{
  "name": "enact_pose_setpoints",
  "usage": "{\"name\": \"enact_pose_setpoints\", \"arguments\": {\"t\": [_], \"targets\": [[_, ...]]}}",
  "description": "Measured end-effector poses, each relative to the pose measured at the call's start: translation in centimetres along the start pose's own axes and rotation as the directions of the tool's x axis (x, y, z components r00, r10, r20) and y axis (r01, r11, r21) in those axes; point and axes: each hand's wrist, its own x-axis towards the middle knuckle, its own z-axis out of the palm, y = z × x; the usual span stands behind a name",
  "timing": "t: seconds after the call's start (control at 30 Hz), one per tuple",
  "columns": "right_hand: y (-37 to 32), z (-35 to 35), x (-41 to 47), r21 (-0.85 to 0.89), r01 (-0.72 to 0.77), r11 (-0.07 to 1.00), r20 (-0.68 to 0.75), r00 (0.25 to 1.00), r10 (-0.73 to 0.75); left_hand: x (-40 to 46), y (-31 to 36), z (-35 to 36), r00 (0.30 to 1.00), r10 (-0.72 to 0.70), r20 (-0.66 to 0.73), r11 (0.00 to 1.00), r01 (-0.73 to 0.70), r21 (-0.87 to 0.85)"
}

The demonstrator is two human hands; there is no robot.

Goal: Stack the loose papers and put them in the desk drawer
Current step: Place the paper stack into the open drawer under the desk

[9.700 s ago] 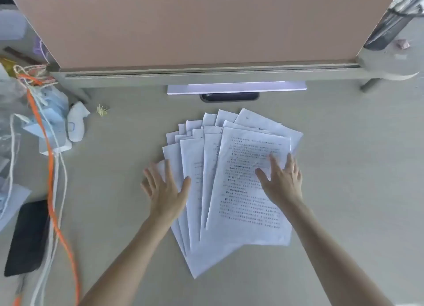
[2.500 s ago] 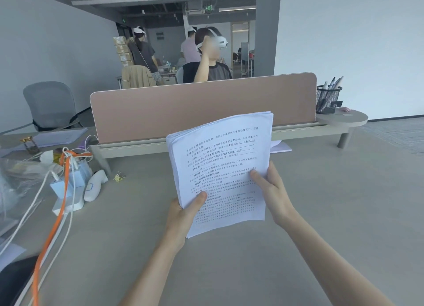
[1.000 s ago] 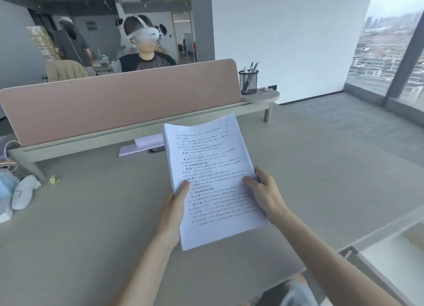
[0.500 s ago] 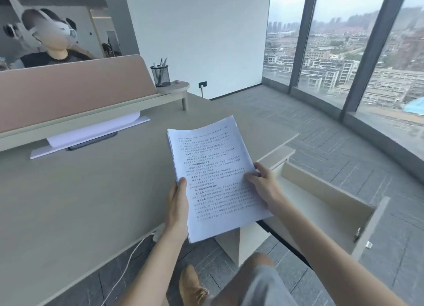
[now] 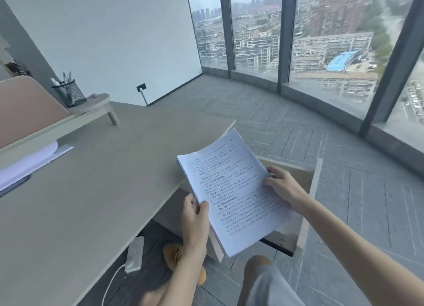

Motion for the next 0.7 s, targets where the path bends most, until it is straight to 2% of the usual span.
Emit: {"name": "enact_pose_setpoints", "arguments": {"t": [0.23,0.43,0.57,0.7], "targets": [[3.0,-3.3,4.8,-0.051,-0.059,0.997,-0.031,0.998,0.057,4.2,-3.4,4.7,0.993,0.077,0.094,0.985,-0.090,0.149],[4.3,-4.6,9.1,-0.212,-0.081,0.974,0.015,0.996,0.086,6.3,-4.9,7.4,0.970,0.096,0.222,0.943,-0.160,0.291],[4.6,-4.5,12.0,-0.368,-0.078,0.926,0.034,0.995,0.098,7.9,-5.9,8.2,0.910,0.116,0.397,0.833,-0.307,0.461],[4.9,-4.1,14.4,-0.500,-0.058,0.864,0.073,0.991,0.109,9.8,-6.9,9.0,0.831,0.119,0.543,0.665,-0.473,0.578]]}}
